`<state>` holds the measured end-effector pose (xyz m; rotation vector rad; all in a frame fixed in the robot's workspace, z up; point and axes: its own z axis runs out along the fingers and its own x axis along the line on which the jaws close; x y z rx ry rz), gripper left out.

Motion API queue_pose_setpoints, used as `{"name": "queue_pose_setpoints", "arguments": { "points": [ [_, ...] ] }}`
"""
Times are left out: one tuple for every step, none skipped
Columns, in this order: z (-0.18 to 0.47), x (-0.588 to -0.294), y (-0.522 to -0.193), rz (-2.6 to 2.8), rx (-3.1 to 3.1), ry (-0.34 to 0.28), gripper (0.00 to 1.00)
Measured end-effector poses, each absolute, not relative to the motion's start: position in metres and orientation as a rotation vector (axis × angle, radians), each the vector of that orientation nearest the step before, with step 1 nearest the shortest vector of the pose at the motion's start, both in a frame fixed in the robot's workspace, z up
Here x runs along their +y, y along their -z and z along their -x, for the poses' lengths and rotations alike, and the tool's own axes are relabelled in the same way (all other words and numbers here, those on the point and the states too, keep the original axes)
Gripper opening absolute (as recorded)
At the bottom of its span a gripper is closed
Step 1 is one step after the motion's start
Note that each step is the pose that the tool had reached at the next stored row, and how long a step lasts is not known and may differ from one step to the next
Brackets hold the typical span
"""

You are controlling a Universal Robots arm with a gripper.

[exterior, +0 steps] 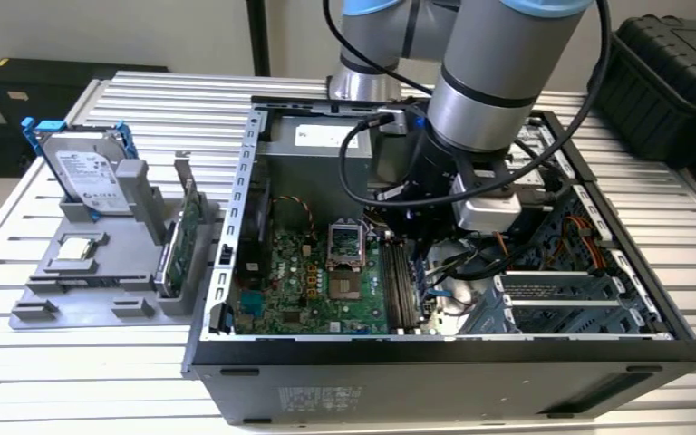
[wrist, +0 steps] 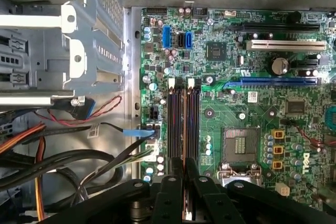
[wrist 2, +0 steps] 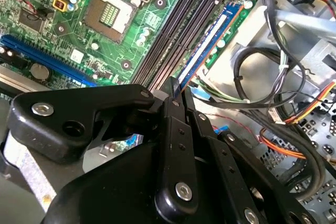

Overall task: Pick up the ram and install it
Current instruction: 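Insert the ram into the slot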

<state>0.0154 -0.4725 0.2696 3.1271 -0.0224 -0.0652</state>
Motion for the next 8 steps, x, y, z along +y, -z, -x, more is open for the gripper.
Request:
{"name": "queue_pose_setpoints", "arguments": {
  "points": [
    [-0.015,-0.473,-0.268,-3.127,-0.022,0.065,0.0],
    [-0.015,-0.473,-0.267,-3.126,-0.022,0.065,0.0],
    [-0.015,-0.473,-0.265,-3.126,-0.022,0.065,0.0],
    [-0.015,-0.473,-0.263,-3.126,-0.022,0.065,0.0],
    [-0.016,-0.473,-0.261,-3.126,-0.022,0.065,0.0],
    [-0.016,-0.473,-0.259,-3.126,-0.022,0.065,0.0],
    [-0.015,-0.473,-0.258,-3.126,-0.022,0.065,0.0],
    [-0.016,-0.473,-0.256,-3.126,-0.022,0.065,0.0]
  ]
}}
